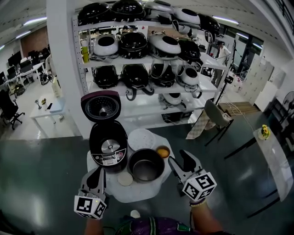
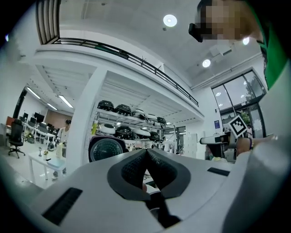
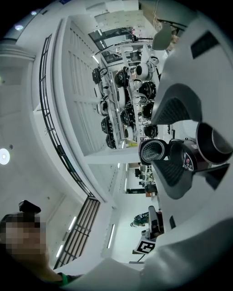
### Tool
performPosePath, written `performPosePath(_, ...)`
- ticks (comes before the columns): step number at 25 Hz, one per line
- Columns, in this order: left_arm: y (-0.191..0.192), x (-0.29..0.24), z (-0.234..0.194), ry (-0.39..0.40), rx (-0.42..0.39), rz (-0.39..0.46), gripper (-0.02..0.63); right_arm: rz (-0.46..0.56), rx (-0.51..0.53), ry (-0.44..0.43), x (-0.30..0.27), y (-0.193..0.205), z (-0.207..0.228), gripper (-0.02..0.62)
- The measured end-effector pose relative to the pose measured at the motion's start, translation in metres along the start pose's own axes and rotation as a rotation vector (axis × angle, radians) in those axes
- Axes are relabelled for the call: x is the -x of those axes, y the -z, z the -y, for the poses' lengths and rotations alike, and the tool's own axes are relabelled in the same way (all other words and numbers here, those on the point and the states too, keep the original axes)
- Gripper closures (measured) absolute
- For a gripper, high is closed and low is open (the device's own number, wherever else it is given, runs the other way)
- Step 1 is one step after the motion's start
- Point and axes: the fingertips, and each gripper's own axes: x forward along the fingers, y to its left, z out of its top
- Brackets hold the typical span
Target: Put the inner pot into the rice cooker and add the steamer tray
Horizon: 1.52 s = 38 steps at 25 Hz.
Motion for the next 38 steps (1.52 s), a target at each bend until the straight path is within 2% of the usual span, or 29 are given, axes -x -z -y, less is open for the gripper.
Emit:
performPosePath(3,0.005,-0.013,-0.018,0.025,0.051,0.007,0.584,-0.016,0.005,0.010,-0.023,0.013,0.000,0.278)
performPosePath(7,0.006,-0.028,-0.029,0.042,-0.044,-0.011,0.584,-0.051,-0.001,0.028,-0.048,0.032,0.005,0.177)
performPosePath(9,0.006,-0.034,-0.031,0.052,-0.061,-0.012,0.584,-0.064,-0.005,0.030,-0.060,0.037,0.008,0.155)
performPosePath(15,0.014,-0.041,-0.039,0.095,-0.014,-0.021,0.584,-0.113,-0.004,0.055,-0.082,0.056,0.012,0.150)
performPosePath(21,0.037,-0.046,-0.031,0.145,-0.029,-0.053,0.584,-0.191,-0.009,0.083,-0.085,0.089,0.021,0.161)
performPosePath(27,0.050,-0.045,-0.032,0.154,-0.020,-0.062,0.584,-0.325,0.048,0.107,-0.092,0.141,0.035,0.169)
performPosePath(33,0.062,-0.043,-0.038,0.141,-0.004,-0.089,0.584,-0.400,-0.027,0.081,-0.103,0.182,0.040,0.172)
performPosePath(38,0.064,-0.038,-0.040,0.118,-0.002,-0.087,0.584,-0.454,-0.034,0.087,-0.107,0.211,0.054,0.181)
